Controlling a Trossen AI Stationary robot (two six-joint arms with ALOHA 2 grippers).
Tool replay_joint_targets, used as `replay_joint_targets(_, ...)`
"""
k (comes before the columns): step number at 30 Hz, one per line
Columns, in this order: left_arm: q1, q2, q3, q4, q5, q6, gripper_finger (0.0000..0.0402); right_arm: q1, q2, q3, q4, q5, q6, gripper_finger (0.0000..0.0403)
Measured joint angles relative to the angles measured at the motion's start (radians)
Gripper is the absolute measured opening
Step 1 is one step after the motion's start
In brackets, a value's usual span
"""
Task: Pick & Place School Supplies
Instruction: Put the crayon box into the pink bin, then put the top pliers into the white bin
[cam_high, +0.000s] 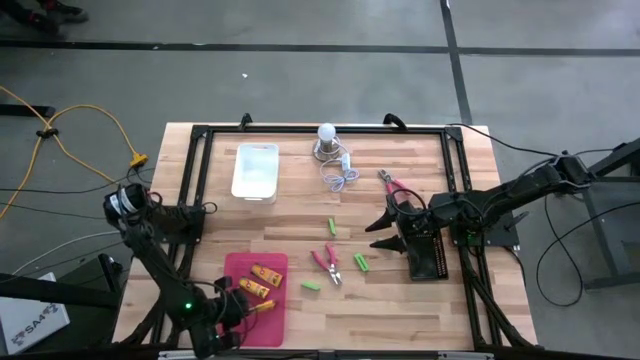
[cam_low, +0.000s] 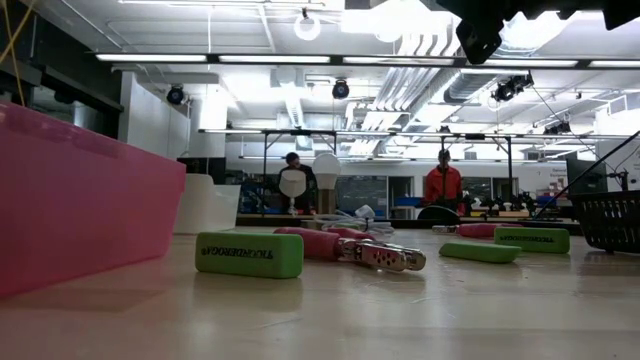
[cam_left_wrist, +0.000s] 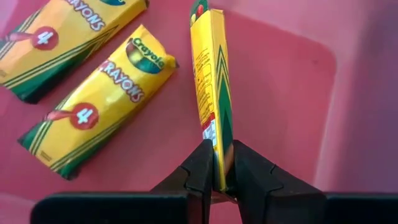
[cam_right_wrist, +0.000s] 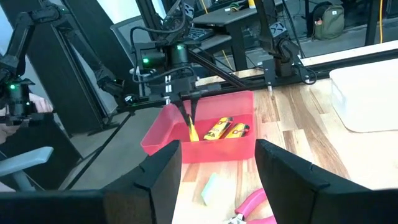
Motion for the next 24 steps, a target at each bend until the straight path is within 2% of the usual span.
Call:
replay_joint_targets(5,0.018,0.000,0.000,0.003,0.020,0.028,0.0059,0.000,0.000,0.000,-0.002,0.000,0.000,0.0194)
replay_joint_targets(15,0.017,0.000,0.000,0.029,0.017,0.096,0.0134,0.000,0.000,0.000,-0.002,0.000,-0.001,0.0194)
replay_joint_targets(24,0.024,0.000,0.000,0.055,0.005,0.190,0.0142,0.000,0.000,0.000,-0.003,0.001,0.000,0.0194)
